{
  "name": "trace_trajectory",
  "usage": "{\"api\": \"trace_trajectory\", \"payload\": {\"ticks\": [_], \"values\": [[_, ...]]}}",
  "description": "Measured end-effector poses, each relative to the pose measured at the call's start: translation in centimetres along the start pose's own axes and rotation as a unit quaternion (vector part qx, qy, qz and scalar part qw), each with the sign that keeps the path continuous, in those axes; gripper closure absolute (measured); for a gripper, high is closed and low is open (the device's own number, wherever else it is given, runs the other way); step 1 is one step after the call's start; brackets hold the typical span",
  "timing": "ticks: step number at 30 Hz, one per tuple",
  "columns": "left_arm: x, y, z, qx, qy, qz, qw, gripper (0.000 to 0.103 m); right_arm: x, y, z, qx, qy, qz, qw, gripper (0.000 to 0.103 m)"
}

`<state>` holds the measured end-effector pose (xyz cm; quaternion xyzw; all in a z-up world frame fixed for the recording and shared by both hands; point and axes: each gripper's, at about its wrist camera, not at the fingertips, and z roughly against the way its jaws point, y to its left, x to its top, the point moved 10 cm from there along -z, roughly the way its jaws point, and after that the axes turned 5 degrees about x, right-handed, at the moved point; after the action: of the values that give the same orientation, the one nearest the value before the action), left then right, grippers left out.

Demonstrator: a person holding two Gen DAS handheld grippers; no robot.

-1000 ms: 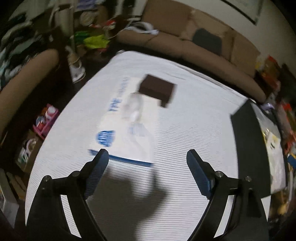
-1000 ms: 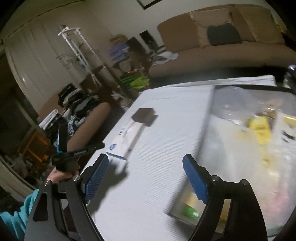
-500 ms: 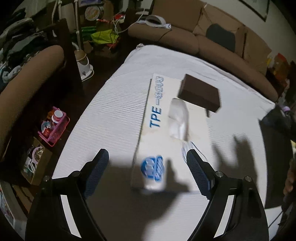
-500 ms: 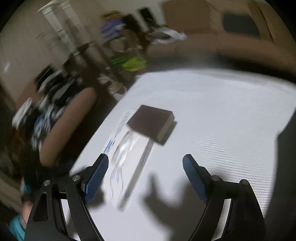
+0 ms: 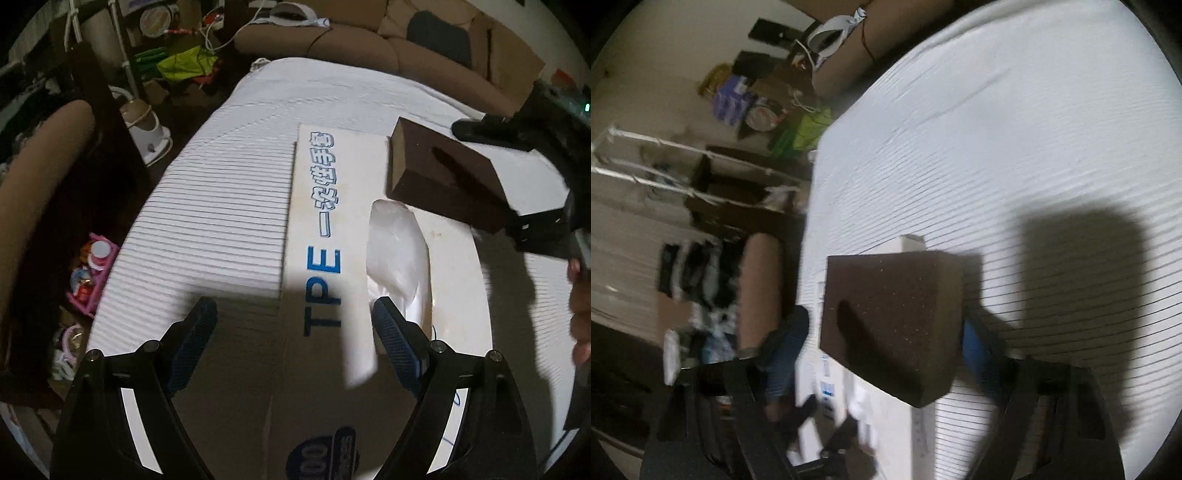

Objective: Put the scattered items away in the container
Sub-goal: 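Grasp the brown block with the right tool while the left tool grasps the white TPE box, then lift the brown block with the right tool while the left tool lifts the TPE box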

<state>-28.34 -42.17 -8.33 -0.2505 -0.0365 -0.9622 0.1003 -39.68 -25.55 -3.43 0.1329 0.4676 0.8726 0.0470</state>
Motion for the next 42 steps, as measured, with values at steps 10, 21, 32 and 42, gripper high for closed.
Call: {"api": "trace_trajectory", "payload": {"ticks": [10, 21, 32, 42], "values": [[0.2, -1.3, 1.1, -0.025, -0.007, 0.004, 0.9997, 0.06, -0.4, 1.6, 4.3, 0.072, -0.024, 0.002, 0.997, 0.078], [-2.2, -0.5, 9.9, -0.053, -0.025, 0.038, 0.9976, 0.06, -3.5, 6.8, 14.3, 0.129, -0.026, 0.015, 0.991, 0.078], [-5.2, -6.7, 22.2, -0.068, -0.065, 0.006, 0.9956, 0.06, -7.4, 7.5, 30.1, 0.101, -0.063, 0.056, 0.991, 0.078], [-5.4, -14.9, 30.7, -0.098, -0.099, -0.032, 0.9897, 0.06, -7.6, 7.0, 42.5, 0.084, -0.132, 0.063, 0.986, 0.078]]}}
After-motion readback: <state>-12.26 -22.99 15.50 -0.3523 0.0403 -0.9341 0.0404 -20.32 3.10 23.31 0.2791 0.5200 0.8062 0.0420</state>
